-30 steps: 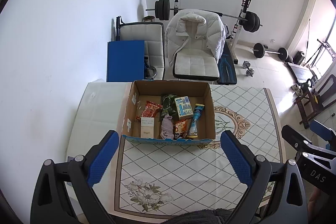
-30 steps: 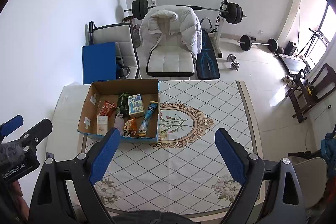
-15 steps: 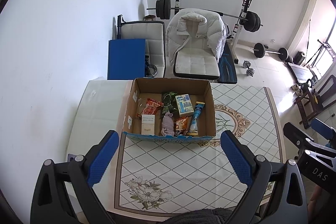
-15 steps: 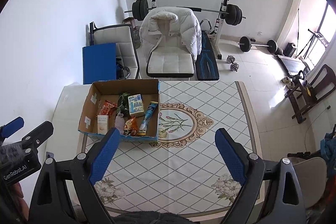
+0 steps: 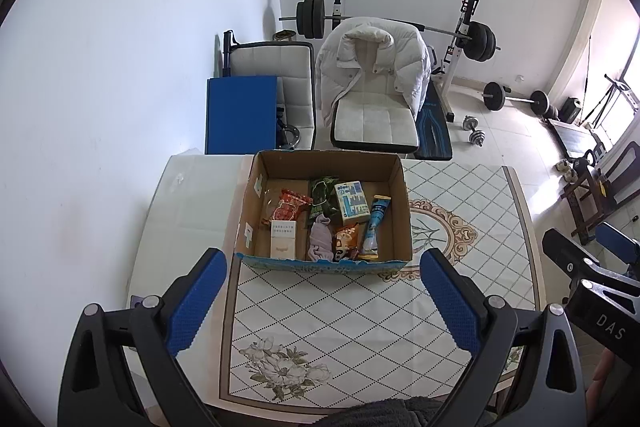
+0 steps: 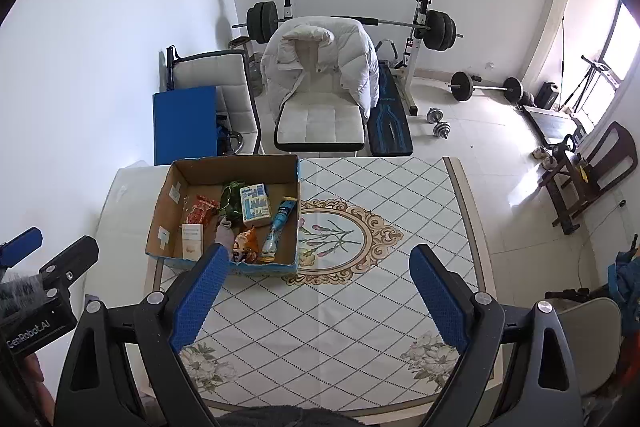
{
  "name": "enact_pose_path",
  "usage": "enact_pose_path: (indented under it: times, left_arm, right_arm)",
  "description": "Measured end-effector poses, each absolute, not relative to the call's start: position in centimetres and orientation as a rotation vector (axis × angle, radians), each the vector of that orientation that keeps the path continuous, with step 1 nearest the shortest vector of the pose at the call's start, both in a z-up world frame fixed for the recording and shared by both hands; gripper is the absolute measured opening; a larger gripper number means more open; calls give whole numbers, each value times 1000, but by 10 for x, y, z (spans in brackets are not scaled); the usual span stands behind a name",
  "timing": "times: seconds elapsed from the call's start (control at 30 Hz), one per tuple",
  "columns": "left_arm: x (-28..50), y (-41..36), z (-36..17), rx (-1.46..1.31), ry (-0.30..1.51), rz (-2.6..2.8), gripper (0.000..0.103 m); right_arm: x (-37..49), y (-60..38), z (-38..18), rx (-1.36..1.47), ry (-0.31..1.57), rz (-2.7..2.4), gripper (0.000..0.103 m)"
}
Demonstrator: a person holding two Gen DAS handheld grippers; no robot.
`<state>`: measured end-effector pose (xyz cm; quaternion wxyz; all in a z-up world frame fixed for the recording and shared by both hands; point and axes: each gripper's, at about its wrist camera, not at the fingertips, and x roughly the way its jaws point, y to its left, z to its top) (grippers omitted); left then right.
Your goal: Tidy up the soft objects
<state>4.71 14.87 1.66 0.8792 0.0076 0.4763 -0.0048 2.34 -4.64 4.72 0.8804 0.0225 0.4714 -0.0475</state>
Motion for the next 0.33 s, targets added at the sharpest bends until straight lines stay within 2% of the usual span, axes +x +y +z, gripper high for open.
enact_pose_path:
  times: [0.33]
  left_arm:
    - [49, 149, 17, 13, 996, -14, 99]
  right_arm:
    - [25, -48, 48, 47, 977, -108, 94]
